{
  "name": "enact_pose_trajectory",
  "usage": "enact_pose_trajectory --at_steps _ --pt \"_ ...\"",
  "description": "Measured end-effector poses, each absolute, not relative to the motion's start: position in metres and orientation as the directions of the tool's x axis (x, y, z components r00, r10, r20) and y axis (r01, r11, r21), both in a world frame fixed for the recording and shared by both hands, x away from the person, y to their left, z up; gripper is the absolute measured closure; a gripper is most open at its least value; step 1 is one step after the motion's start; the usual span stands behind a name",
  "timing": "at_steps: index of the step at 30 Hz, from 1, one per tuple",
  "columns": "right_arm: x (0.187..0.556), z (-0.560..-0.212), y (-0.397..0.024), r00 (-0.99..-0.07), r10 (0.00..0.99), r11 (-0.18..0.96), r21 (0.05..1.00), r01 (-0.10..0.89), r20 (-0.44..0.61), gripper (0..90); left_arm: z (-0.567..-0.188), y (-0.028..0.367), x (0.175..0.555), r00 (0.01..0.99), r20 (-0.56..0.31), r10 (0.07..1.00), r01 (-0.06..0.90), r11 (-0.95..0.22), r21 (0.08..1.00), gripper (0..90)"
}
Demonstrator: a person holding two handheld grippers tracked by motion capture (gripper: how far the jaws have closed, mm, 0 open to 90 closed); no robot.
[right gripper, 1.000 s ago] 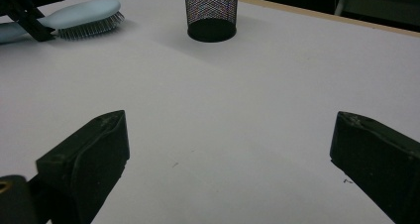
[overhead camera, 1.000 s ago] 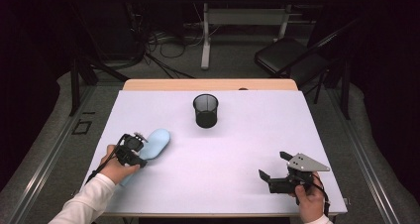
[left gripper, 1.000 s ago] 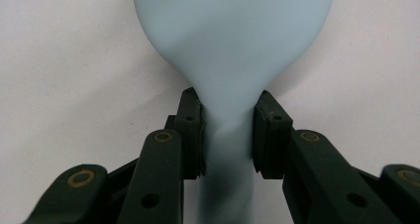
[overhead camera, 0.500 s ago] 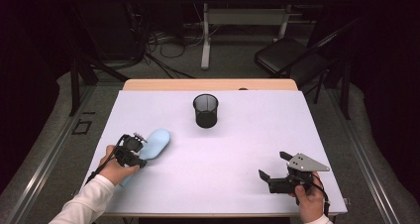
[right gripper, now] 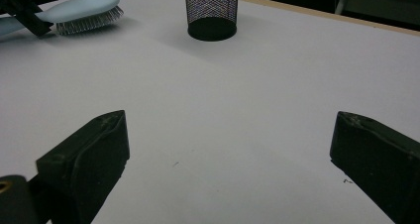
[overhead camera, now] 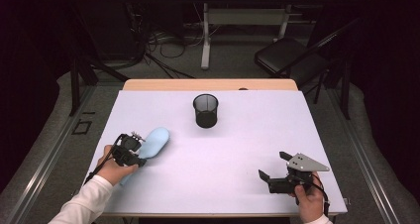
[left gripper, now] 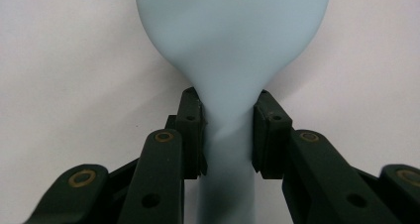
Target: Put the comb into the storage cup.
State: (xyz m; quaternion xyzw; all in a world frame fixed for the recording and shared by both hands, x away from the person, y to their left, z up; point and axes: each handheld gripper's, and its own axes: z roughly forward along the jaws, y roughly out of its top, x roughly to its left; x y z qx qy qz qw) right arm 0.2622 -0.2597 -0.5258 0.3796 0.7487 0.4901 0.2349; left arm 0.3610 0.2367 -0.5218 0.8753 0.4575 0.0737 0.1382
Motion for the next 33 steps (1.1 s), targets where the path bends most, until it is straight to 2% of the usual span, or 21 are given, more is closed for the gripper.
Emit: enact_pose_trajectory --at_steps 33 --pt "0.263 -0.527 -0.259 -0.599 0.8 0.234 0.907 0.349 0.024 1.5 -0.485 0.233 0.35 0.567 0.009 0.823 0.719 -0.501 0.482 69.7"
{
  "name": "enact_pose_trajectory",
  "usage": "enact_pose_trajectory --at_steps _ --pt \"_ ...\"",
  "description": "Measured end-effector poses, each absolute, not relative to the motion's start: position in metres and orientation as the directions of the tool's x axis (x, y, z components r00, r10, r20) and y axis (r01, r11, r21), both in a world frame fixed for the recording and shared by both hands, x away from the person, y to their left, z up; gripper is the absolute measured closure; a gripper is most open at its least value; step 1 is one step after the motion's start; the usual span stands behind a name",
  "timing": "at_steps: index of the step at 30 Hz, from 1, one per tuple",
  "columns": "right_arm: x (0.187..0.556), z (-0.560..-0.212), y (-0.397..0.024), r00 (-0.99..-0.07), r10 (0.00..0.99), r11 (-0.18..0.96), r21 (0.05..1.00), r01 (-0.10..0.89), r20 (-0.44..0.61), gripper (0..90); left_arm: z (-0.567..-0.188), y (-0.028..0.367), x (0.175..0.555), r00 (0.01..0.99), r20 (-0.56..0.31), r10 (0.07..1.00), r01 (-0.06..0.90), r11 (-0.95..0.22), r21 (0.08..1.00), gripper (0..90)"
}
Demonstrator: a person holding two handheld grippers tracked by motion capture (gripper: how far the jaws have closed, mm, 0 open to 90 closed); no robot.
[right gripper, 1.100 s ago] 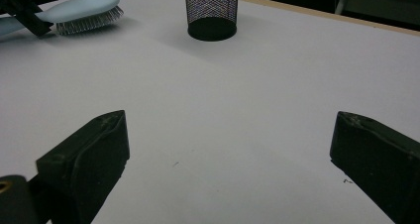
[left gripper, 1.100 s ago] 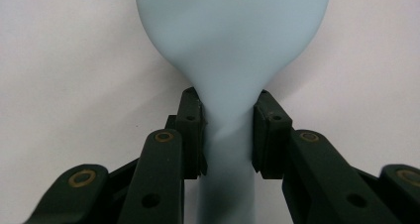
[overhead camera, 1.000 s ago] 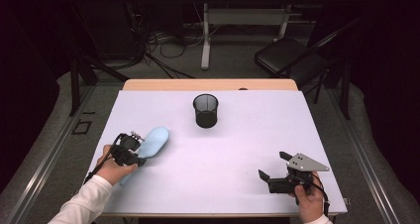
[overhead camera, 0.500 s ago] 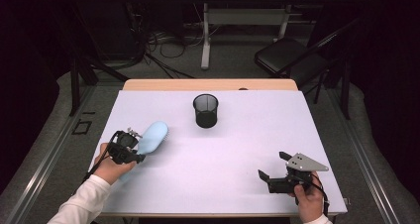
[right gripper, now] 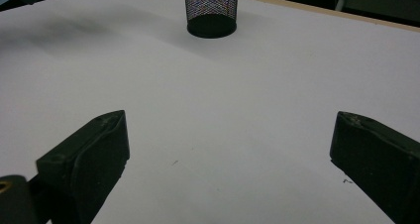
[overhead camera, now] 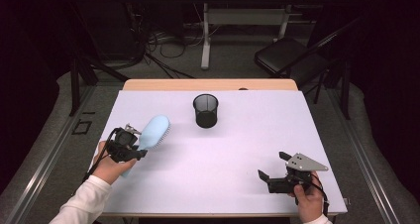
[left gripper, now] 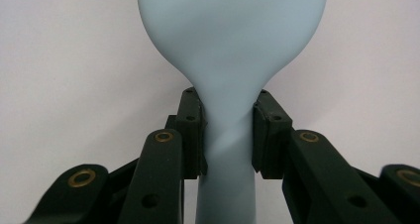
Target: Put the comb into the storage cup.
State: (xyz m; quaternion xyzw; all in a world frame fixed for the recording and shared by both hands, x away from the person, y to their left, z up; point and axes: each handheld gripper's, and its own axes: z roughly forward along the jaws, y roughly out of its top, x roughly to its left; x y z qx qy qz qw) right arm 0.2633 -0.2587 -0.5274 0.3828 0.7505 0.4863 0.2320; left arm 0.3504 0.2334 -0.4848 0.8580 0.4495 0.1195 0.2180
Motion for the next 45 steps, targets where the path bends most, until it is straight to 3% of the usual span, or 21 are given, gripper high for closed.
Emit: enact_pose_trajectory --at_steps 45 --pt "0.263 -0.527 -0.26 -0.598 0.801 0.238 0.906 0.349 0.02 1.5 -0.439 0.178 0.337 0.625 0.053 0.779 0.513 -0.461 0.724 69.8"
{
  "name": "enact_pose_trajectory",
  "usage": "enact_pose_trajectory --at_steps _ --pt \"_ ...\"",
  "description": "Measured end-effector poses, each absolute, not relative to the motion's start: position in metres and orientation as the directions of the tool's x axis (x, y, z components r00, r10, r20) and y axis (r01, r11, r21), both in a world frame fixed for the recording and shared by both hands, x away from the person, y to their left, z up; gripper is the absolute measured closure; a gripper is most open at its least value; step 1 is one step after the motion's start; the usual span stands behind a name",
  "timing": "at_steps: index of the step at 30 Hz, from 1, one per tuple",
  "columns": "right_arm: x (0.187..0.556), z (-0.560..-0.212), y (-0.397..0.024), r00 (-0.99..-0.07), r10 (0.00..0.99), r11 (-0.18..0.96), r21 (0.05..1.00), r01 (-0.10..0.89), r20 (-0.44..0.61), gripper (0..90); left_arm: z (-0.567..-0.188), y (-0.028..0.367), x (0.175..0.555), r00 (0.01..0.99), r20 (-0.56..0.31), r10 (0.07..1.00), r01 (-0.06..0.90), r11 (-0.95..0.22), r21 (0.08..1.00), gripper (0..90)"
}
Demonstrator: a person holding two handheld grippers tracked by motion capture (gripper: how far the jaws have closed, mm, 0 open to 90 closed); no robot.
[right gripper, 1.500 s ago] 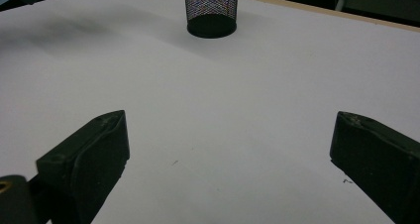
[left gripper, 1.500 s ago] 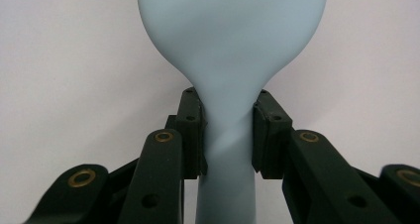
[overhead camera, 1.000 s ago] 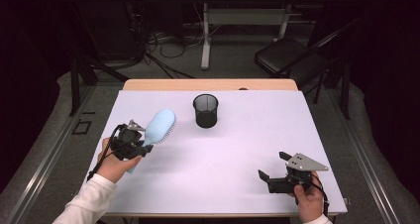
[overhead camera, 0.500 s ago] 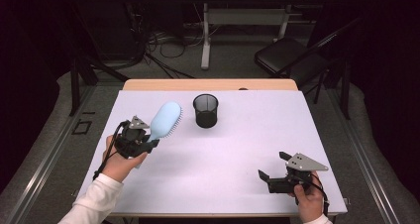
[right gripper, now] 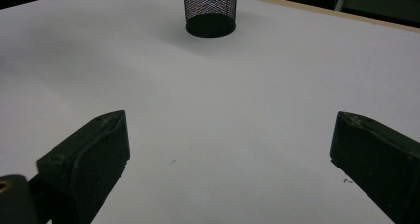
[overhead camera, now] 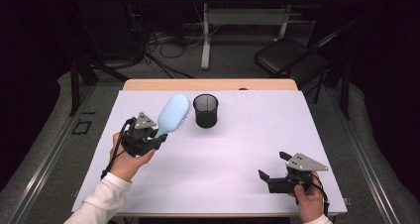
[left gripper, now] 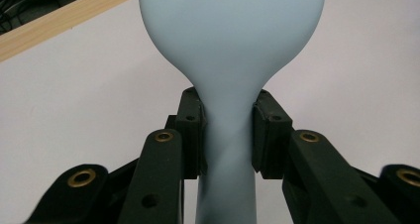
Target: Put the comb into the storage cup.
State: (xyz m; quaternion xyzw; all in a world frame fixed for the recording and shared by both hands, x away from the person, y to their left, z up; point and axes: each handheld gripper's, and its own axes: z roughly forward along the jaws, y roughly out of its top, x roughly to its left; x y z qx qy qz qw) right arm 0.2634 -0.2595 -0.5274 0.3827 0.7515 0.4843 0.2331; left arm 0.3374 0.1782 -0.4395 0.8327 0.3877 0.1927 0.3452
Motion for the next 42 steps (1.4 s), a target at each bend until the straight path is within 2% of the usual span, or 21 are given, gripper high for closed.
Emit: enact_pose_trajectory --at_steps 28,42 --pt "0.264 -0.528 -0.26 -0.599 0.801 0.242 0.906 0.348 0.016 1.5 -0.429 0.148 0.343 0.652 -0.029 0.757 0.45 -0.356 0.819 69.7" --pt "0.264 -0.528 -0.26 -0.596 0.802 0.242 0.905 0.351 0.016 1.5 -0.425 0.132 0.346 0.669 -0.038 0.742 0.417 -0.333 0.846 69.7"
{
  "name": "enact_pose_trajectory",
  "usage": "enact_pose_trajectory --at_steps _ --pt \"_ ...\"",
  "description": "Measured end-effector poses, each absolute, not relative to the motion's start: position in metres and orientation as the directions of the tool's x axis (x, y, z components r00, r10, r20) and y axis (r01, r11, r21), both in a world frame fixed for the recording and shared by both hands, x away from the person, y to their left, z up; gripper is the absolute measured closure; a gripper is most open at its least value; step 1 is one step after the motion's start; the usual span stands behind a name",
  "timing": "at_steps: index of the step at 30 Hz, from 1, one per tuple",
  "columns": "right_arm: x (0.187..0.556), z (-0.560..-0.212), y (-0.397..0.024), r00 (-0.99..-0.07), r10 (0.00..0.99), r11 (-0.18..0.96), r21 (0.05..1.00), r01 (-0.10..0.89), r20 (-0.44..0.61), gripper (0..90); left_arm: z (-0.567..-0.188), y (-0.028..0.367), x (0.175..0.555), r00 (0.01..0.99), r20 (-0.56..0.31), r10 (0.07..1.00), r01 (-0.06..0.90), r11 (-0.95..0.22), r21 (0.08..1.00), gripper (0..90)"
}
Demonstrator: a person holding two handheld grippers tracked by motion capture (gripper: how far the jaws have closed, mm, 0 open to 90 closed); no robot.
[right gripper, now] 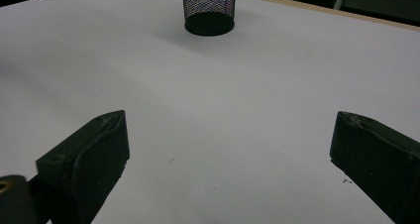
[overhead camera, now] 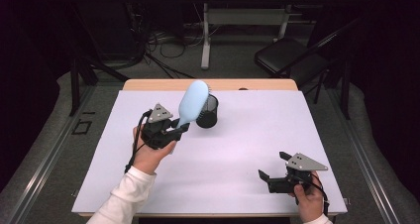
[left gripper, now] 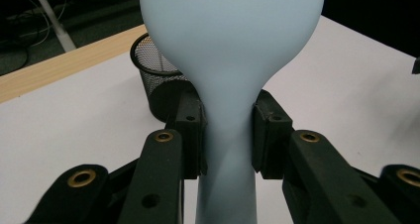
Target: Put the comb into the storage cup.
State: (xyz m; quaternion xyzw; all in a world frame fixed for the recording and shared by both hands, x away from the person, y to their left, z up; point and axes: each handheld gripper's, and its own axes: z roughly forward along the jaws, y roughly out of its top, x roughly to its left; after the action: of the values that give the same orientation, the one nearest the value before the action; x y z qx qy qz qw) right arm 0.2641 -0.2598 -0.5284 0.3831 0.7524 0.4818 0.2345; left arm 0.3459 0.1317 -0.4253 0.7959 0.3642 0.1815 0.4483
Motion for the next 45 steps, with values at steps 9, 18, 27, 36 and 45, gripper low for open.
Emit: enact_pose_trajectory --at_steps 9,18,27,36,45 --pt "0.264 -0.529 -0.26 -0.593 0.805 0.238 0.903 0.357 0.022 1.5 -0.425 0.126 0.349 0.673 -0.035 0.739 0.391 -0.316 0.864 69.7" --pt "0.265 -0.53 -0.26 -0.583 0.812 0.236 0.902 0.363 0.022 1.5 -0.425 0.123 0.353 0.673 -0.063 0.737 0.373 -0.265 0.889 69.7" --pt "0.266 -0.53 -0.261 -0.571 0.821 0.237 0.899 0.367 0.017 1.4 -0.425 0.119 0.353 0.67 -0.068 0.739 0.344 -0.228 0.911 69.7" --pt "0.267 -0.532 -0.259 -0.568 0.823 0.24 0.897 0.371 0.015 1.0 -0.429 0.123 0.353 0.664 -0.07 0.745 0.334 -0.212 0.918 69.7" --pt "0.269 -0.531 -0.257 -0.567 0.823 0.236 0.894 0.38 0.024 0.6 -0.432 0.127 0.353 0.658 -0.075 0.749 0.334 -0.201 0.921 69.7"
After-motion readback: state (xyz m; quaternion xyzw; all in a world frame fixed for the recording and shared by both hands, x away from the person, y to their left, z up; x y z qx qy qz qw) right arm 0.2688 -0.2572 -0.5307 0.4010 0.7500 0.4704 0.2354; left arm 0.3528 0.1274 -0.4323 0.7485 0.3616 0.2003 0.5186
